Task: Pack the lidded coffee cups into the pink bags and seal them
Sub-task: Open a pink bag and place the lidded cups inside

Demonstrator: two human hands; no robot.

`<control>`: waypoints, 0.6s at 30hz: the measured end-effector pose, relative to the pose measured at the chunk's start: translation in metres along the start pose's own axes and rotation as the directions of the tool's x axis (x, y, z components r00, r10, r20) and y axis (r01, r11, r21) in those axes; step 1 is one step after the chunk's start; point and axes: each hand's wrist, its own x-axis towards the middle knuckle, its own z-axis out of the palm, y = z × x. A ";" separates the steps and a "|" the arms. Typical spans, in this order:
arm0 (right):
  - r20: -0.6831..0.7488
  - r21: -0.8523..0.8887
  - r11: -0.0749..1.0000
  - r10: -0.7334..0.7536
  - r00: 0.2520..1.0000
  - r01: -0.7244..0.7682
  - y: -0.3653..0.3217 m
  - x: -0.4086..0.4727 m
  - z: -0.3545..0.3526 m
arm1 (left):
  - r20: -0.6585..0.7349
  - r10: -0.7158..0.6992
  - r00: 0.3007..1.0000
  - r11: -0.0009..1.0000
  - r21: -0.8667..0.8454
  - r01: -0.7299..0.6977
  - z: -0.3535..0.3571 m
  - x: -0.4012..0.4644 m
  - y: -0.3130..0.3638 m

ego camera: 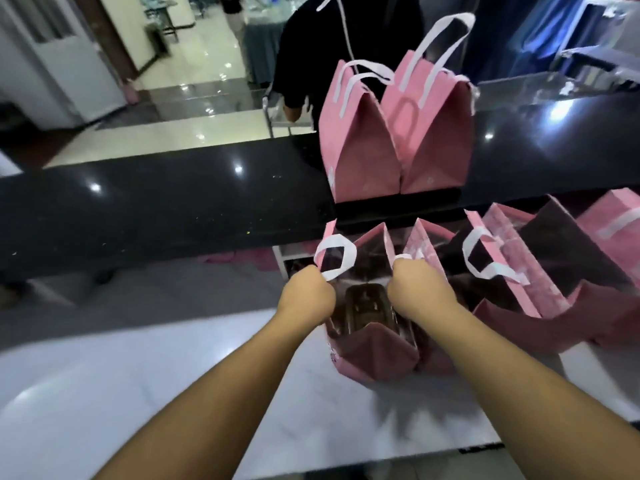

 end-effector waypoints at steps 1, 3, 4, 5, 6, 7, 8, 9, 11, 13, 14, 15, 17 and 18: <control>0.001 0.002 1.000 -0.024 1.000 0.024 -0.003 0.001 0.000 | -0.015 -0.015 1.000 1.000 -0.022 0.014 -0.005 -0.004 -0.006; 0.006 -0.003 0.999 -0.046 0.999 0.046 -0.015 0.001 -0.001 | -0.058 -0.042 0.997 0.997 -0.070 0.038 -0.015 -0.015 -0.022; 0.016 -0.003 0.999 -0.049 0.999 0.050 -0.023 0.001 -0.001 | -0.081 -0.063 0.995 0.994 -0.092 0.056 -0.022 -0.023 -0.032; 0.028 0.004 0.998 -0.065 0.997 0.065 -0.033 -0.001 0.000 | -0.101 -0.090 0.991 0.990 -0.113 0.079 -0.029 -0.032 -0.043; 0.036 0.024 0.995 -0.101 0.994 0.100 -0.044 -0.005 0.003 | -0.118 -0.122 0.986 0.985 -0.135 0.105 -0.035 -0.041 -0.057; 0.046 0.046 0.988 -0.152 0.987 0.150 -0.057 -0.010 0.005 | -0.136 -0.154 0.979 0.979 -0.156 0.132 -0.043 -0.053 -0.071; 0.058 0.062 0.976 -0.211 0.976 0.207 -0.071 -0.016 0.008 | -0.157 -0.185 0.970 0.972 -0.174 0.157 -0.050 -0.065 -0.086; 0.069 0.069 0.962 -0.268 0.961 0.263 -0.087 -0.024 0.012 | -0.180 -0.214 0.960 0.965 -0.190 0.179 -0.057 -0.078 -0.103; 0.087 0.070 0.929 -0.370 0.925 0.365 -0.121 -0.041 0.021 | -0.225 -0.271 0.936 0.948 -0.231 0.219 -0.070 -0.107 -0.136; 0.104 0.074 0.892 -0.451 0.886 0.446 -0.157 -0.063 0.031 | -0.269 -0.326 0.906 0.928 -0.277 0.251 -0.080 -0.141 -0.171; 0.110 0.074 0.870 -0.492 0.863 0.487 -0.176 -0.076 0.038 | -0.294 -0.351 0.889 0.917 -0.301 0.263 -0.085 -0.160 -0.189; 0.115 0.073 0.847 -0.532 0.839 0.527 -0.195 -0.091 0.044 | -0.317 -0.378 0.870 0.905 -0.325 0.274 -0.088 -0.180 -0.208; 0.129 0.067 0.792 -0.610 0.782 0.607 -0.232 -0.126 0.058 | -0.354 -0.443 0.824 0.871 -0.386 0.302 -0.093 -0.225 -0.246; 0.137 0.062 0.761 -0.647 0.750 0.646 -0.252 -0.146 0.064 | -0.369 -0.480 0.796 0.849 -0.422 0.317 -0.096 -0.249 -0.265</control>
